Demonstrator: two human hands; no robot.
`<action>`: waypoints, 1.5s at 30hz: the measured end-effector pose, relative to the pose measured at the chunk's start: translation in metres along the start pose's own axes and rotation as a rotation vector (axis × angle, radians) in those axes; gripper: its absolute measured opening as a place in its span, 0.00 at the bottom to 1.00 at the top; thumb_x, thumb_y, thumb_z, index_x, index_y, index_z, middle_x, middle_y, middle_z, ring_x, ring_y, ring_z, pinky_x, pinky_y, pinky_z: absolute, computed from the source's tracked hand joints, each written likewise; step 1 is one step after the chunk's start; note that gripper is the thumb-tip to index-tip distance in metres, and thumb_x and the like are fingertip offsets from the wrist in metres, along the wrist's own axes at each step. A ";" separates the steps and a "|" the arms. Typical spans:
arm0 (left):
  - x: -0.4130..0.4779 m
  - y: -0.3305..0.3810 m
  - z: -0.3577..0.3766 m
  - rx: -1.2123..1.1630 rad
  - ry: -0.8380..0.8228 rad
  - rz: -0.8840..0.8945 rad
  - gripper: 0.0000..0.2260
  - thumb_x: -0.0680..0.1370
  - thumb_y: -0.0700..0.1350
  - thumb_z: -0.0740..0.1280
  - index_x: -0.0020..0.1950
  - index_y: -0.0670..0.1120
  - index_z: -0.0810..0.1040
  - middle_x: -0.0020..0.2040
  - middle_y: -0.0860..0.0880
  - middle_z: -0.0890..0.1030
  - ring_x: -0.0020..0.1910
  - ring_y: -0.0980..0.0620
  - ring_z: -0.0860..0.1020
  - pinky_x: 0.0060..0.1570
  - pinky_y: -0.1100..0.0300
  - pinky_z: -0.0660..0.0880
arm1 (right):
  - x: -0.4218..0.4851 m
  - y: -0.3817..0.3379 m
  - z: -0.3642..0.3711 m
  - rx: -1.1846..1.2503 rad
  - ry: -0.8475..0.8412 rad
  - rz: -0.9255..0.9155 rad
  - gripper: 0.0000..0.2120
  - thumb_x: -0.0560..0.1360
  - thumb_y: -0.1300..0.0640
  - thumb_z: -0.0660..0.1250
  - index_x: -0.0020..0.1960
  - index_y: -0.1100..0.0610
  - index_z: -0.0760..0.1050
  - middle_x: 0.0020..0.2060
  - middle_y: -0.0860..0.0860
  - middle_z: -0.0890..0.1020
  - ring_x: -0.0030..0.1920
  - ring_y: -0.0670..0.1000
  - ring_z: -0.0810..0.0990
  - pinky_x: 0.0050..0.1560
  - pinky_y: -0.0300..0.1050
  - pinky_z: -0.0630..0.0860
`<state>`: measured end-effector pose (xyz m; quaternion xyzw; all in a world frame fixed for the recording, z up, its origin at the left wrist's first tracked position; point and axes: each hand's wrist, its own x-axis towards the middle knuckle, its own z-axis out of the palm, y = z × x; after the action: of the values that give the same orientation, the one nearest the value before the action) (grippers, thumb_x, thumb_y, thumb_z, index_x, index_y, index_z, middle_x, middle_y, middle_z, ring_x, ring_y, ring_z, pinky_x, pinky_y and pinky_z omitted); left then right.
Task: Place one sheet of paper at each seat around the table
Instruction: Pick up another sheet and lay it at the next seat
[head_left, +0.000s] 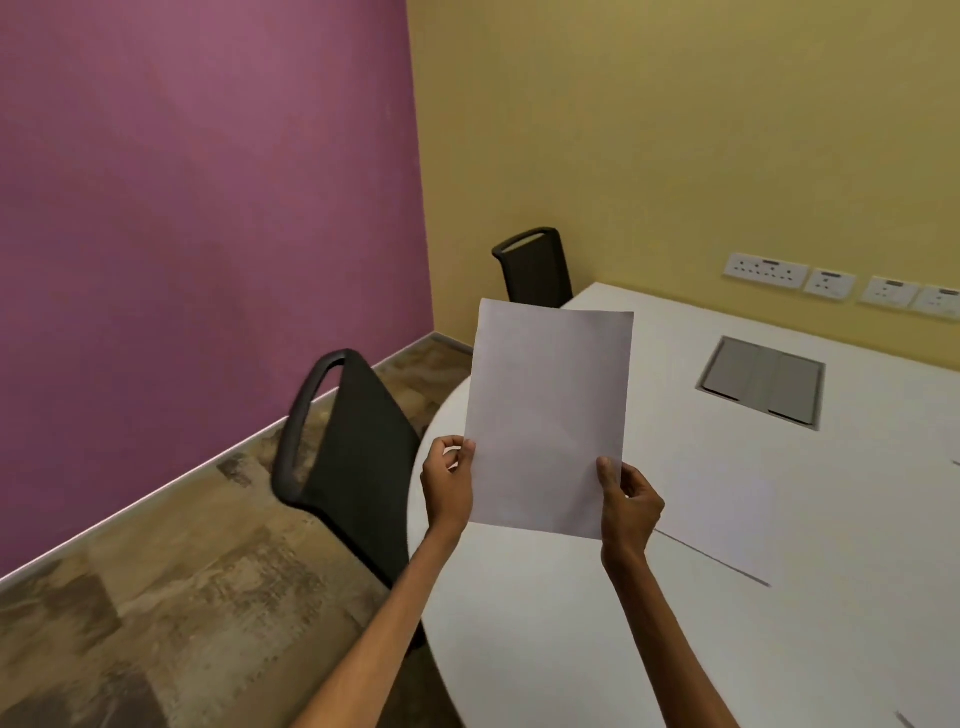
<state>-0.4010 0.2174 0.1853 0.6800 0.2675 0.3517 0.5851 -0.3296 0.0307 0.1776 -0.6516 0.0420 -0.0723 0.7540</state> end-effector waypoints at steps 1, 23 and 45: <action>0.003 0.000 -0.017 -0.008 0.020 0.004 0.07 0.80 0.48 0.65 0.51 0.45 0.75 0.43 0.53 0.80 0.40 0.58 0.78 0.34 0.72 0.75 | -0.013 -0.001 0.012 0.007 -0.010 -0.005 0.05 0.74 0.53 0.73 0.44 0.54 0.82 0.41 0.50 0.85 0.42 0.52 0.82 0.46 0.48 0.79; 0.083 -0.018 -0.333 -0.010 0.084 -0.017 0.09 0.79 0.50 0.68 0.51 0.45 0.77 0.45 0.48 0.83 0.44 0.49 0.81 0.43 0.55 0.77 | -0.212 0.010 0.251 0.016 -0.154 -0.018 0.07 0.74 0.53 0.73 0.48 0.55 0.82 0.44 0.51 0.85 0.41 0.49 0.82 0.42 0.40 0.77; 0.395 -0.058 -0.306 0.006 -0.052 -0.060 0.09 0.78 0.48 0.69 0.52 0.43 0.79 0.45 0.48 0.83 0.45 0.50 0.80 0.41 0.59 0.77 | -0.061 0.055 0.488 -0.058 -0.079 -0.026 0.08 0.74 0.51 0.72 0.47 0.55 0.83 0.40 0.45 0.84 0.39 0.43 0.81 0.37 0.30 0.73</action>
<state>-0.3999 0.7196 0.2139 0.6824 0.2734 0.3153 0.6001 -0.3103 0.5246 0.1928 -0.6758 0.0060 -0.0551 0.7350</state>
